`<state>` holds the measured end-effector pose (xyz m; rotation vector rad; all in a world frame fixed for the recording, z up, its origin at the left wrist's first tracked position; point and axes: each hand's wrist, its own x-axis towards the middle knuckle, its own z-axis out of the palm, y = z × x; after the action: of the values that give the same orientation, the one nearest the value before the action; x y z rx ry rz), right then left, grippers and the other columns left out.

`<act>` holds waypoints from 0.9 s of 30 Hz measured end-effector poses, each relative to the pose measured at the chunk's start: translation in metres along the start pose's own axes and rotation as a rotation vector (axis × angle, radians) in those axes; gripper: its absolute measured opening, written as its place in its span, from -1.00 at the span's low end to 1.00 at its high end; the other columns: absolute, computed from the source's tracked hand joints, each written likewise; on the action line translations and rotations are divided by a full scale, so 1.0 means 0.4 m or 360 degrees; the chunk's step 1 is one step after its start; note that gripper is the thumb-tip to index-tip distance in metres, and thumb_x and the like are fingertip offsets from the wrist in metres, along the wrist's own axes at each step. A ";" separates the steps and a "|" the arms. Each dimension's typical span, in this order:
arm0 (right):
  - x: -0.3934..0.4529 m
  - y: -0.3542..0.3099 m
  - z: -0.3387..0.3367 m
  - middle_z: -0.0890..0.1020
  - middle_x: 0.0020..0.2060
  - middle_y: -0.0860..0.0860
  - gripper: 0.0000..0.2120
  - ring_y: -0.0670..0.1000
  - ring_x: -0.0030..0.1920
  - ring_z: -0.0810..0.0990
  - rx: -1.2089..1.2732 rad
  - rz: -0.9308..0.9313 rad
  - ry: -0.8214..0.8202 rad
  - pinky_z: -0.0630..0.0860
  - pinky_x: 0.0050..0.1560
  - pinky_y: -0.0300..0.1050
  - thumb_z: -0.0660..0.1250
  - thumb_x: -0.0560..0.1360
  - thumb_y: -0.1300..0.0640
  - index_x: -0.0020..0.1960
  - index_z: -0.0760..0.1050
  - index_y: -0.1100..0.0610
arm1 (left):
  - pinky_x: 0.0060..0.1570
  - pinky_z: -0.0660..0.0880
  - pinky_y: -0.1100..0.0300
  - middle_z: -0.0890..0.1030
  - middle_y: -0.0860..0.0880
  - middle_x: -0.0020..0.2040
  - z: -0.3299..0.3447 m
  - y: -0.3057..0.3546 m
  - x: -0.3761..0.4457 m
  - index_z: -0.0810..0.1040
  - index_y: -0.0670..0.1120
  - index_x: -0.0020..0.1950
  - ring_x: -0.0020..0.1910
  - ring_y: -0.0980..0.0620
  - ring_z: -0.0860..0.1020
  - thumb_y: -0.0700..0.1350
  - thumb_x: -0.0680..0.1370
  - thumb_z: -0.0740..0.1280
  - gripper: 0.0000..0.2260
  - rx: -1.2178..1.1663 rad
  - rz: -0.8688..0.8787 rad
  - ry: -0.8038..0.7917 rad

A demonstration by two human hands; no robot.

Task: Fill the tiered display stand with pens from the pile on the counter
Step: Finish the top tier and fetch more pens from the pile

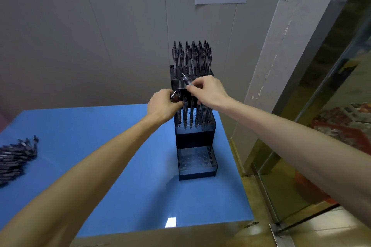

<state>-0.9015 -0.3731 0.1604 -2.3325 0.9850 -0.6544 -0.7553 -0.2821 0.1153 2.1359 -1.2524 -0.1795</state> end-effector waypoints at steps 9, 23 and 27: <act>-0.013 0.040 0.007 0.66 -0.20 -0.09 -0.73 -0.04 -0.11 0.63 0.0154 -0.0026 0.0074 0.55 -0.02 -0.07 0.42 0.55 -0.07 0.18 0.64 0.04 | -0.35 0.36 0.10 0.58 -0.02 -0.24 0.010 -0.024 -0.044 0.46 -0.06 -0.01 -0.27 -0.01 0.52 0.21 0.56 0.29 -0.67 0.0062 -0.0067 -0.0043; -0.014 0.027 0.013 0.66 -0.17 -0.08 -0.83 0.01 -0.09 0.64 0.0045 -0.0050 0.0120 0.61 0.01 0.02 0.42 0.55 -0.03 0.07 0.60 0.03 | 0.08 0.62 -0.04 0.69 0.12 0.00 -0.020 -0.031 -0.034 0.55 0.01 0.28 -0.01 0.13 0.67 0.06 0.67 0.23 -0.75 -0.0620 0.0149 0.0243; -0.017 0.031 0.010 0.67 -0.14 -0.12 -0.83 -0.03 -0.07 0.65 -0.0009 -0.0091 0.0118 0.61 0.05 0.04 0.39 0.57 -0.04 0.12 0.58 -0.02 | 0.06 0.65 -0.02 0.71 0.14 -0.02 -0.016 -0.020 -0.035 0.64 0.03 0.24 -0.02 0.15 0.67 0.11 0.60 0.30 -0.71 -0.0651 0.0179 0.0359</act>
<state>-0.9095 -0.3744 0.1481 -2.3641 0.9567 -0.7667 -0.7544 -0.2649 0.1126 1.6812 -1.0928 -0.1290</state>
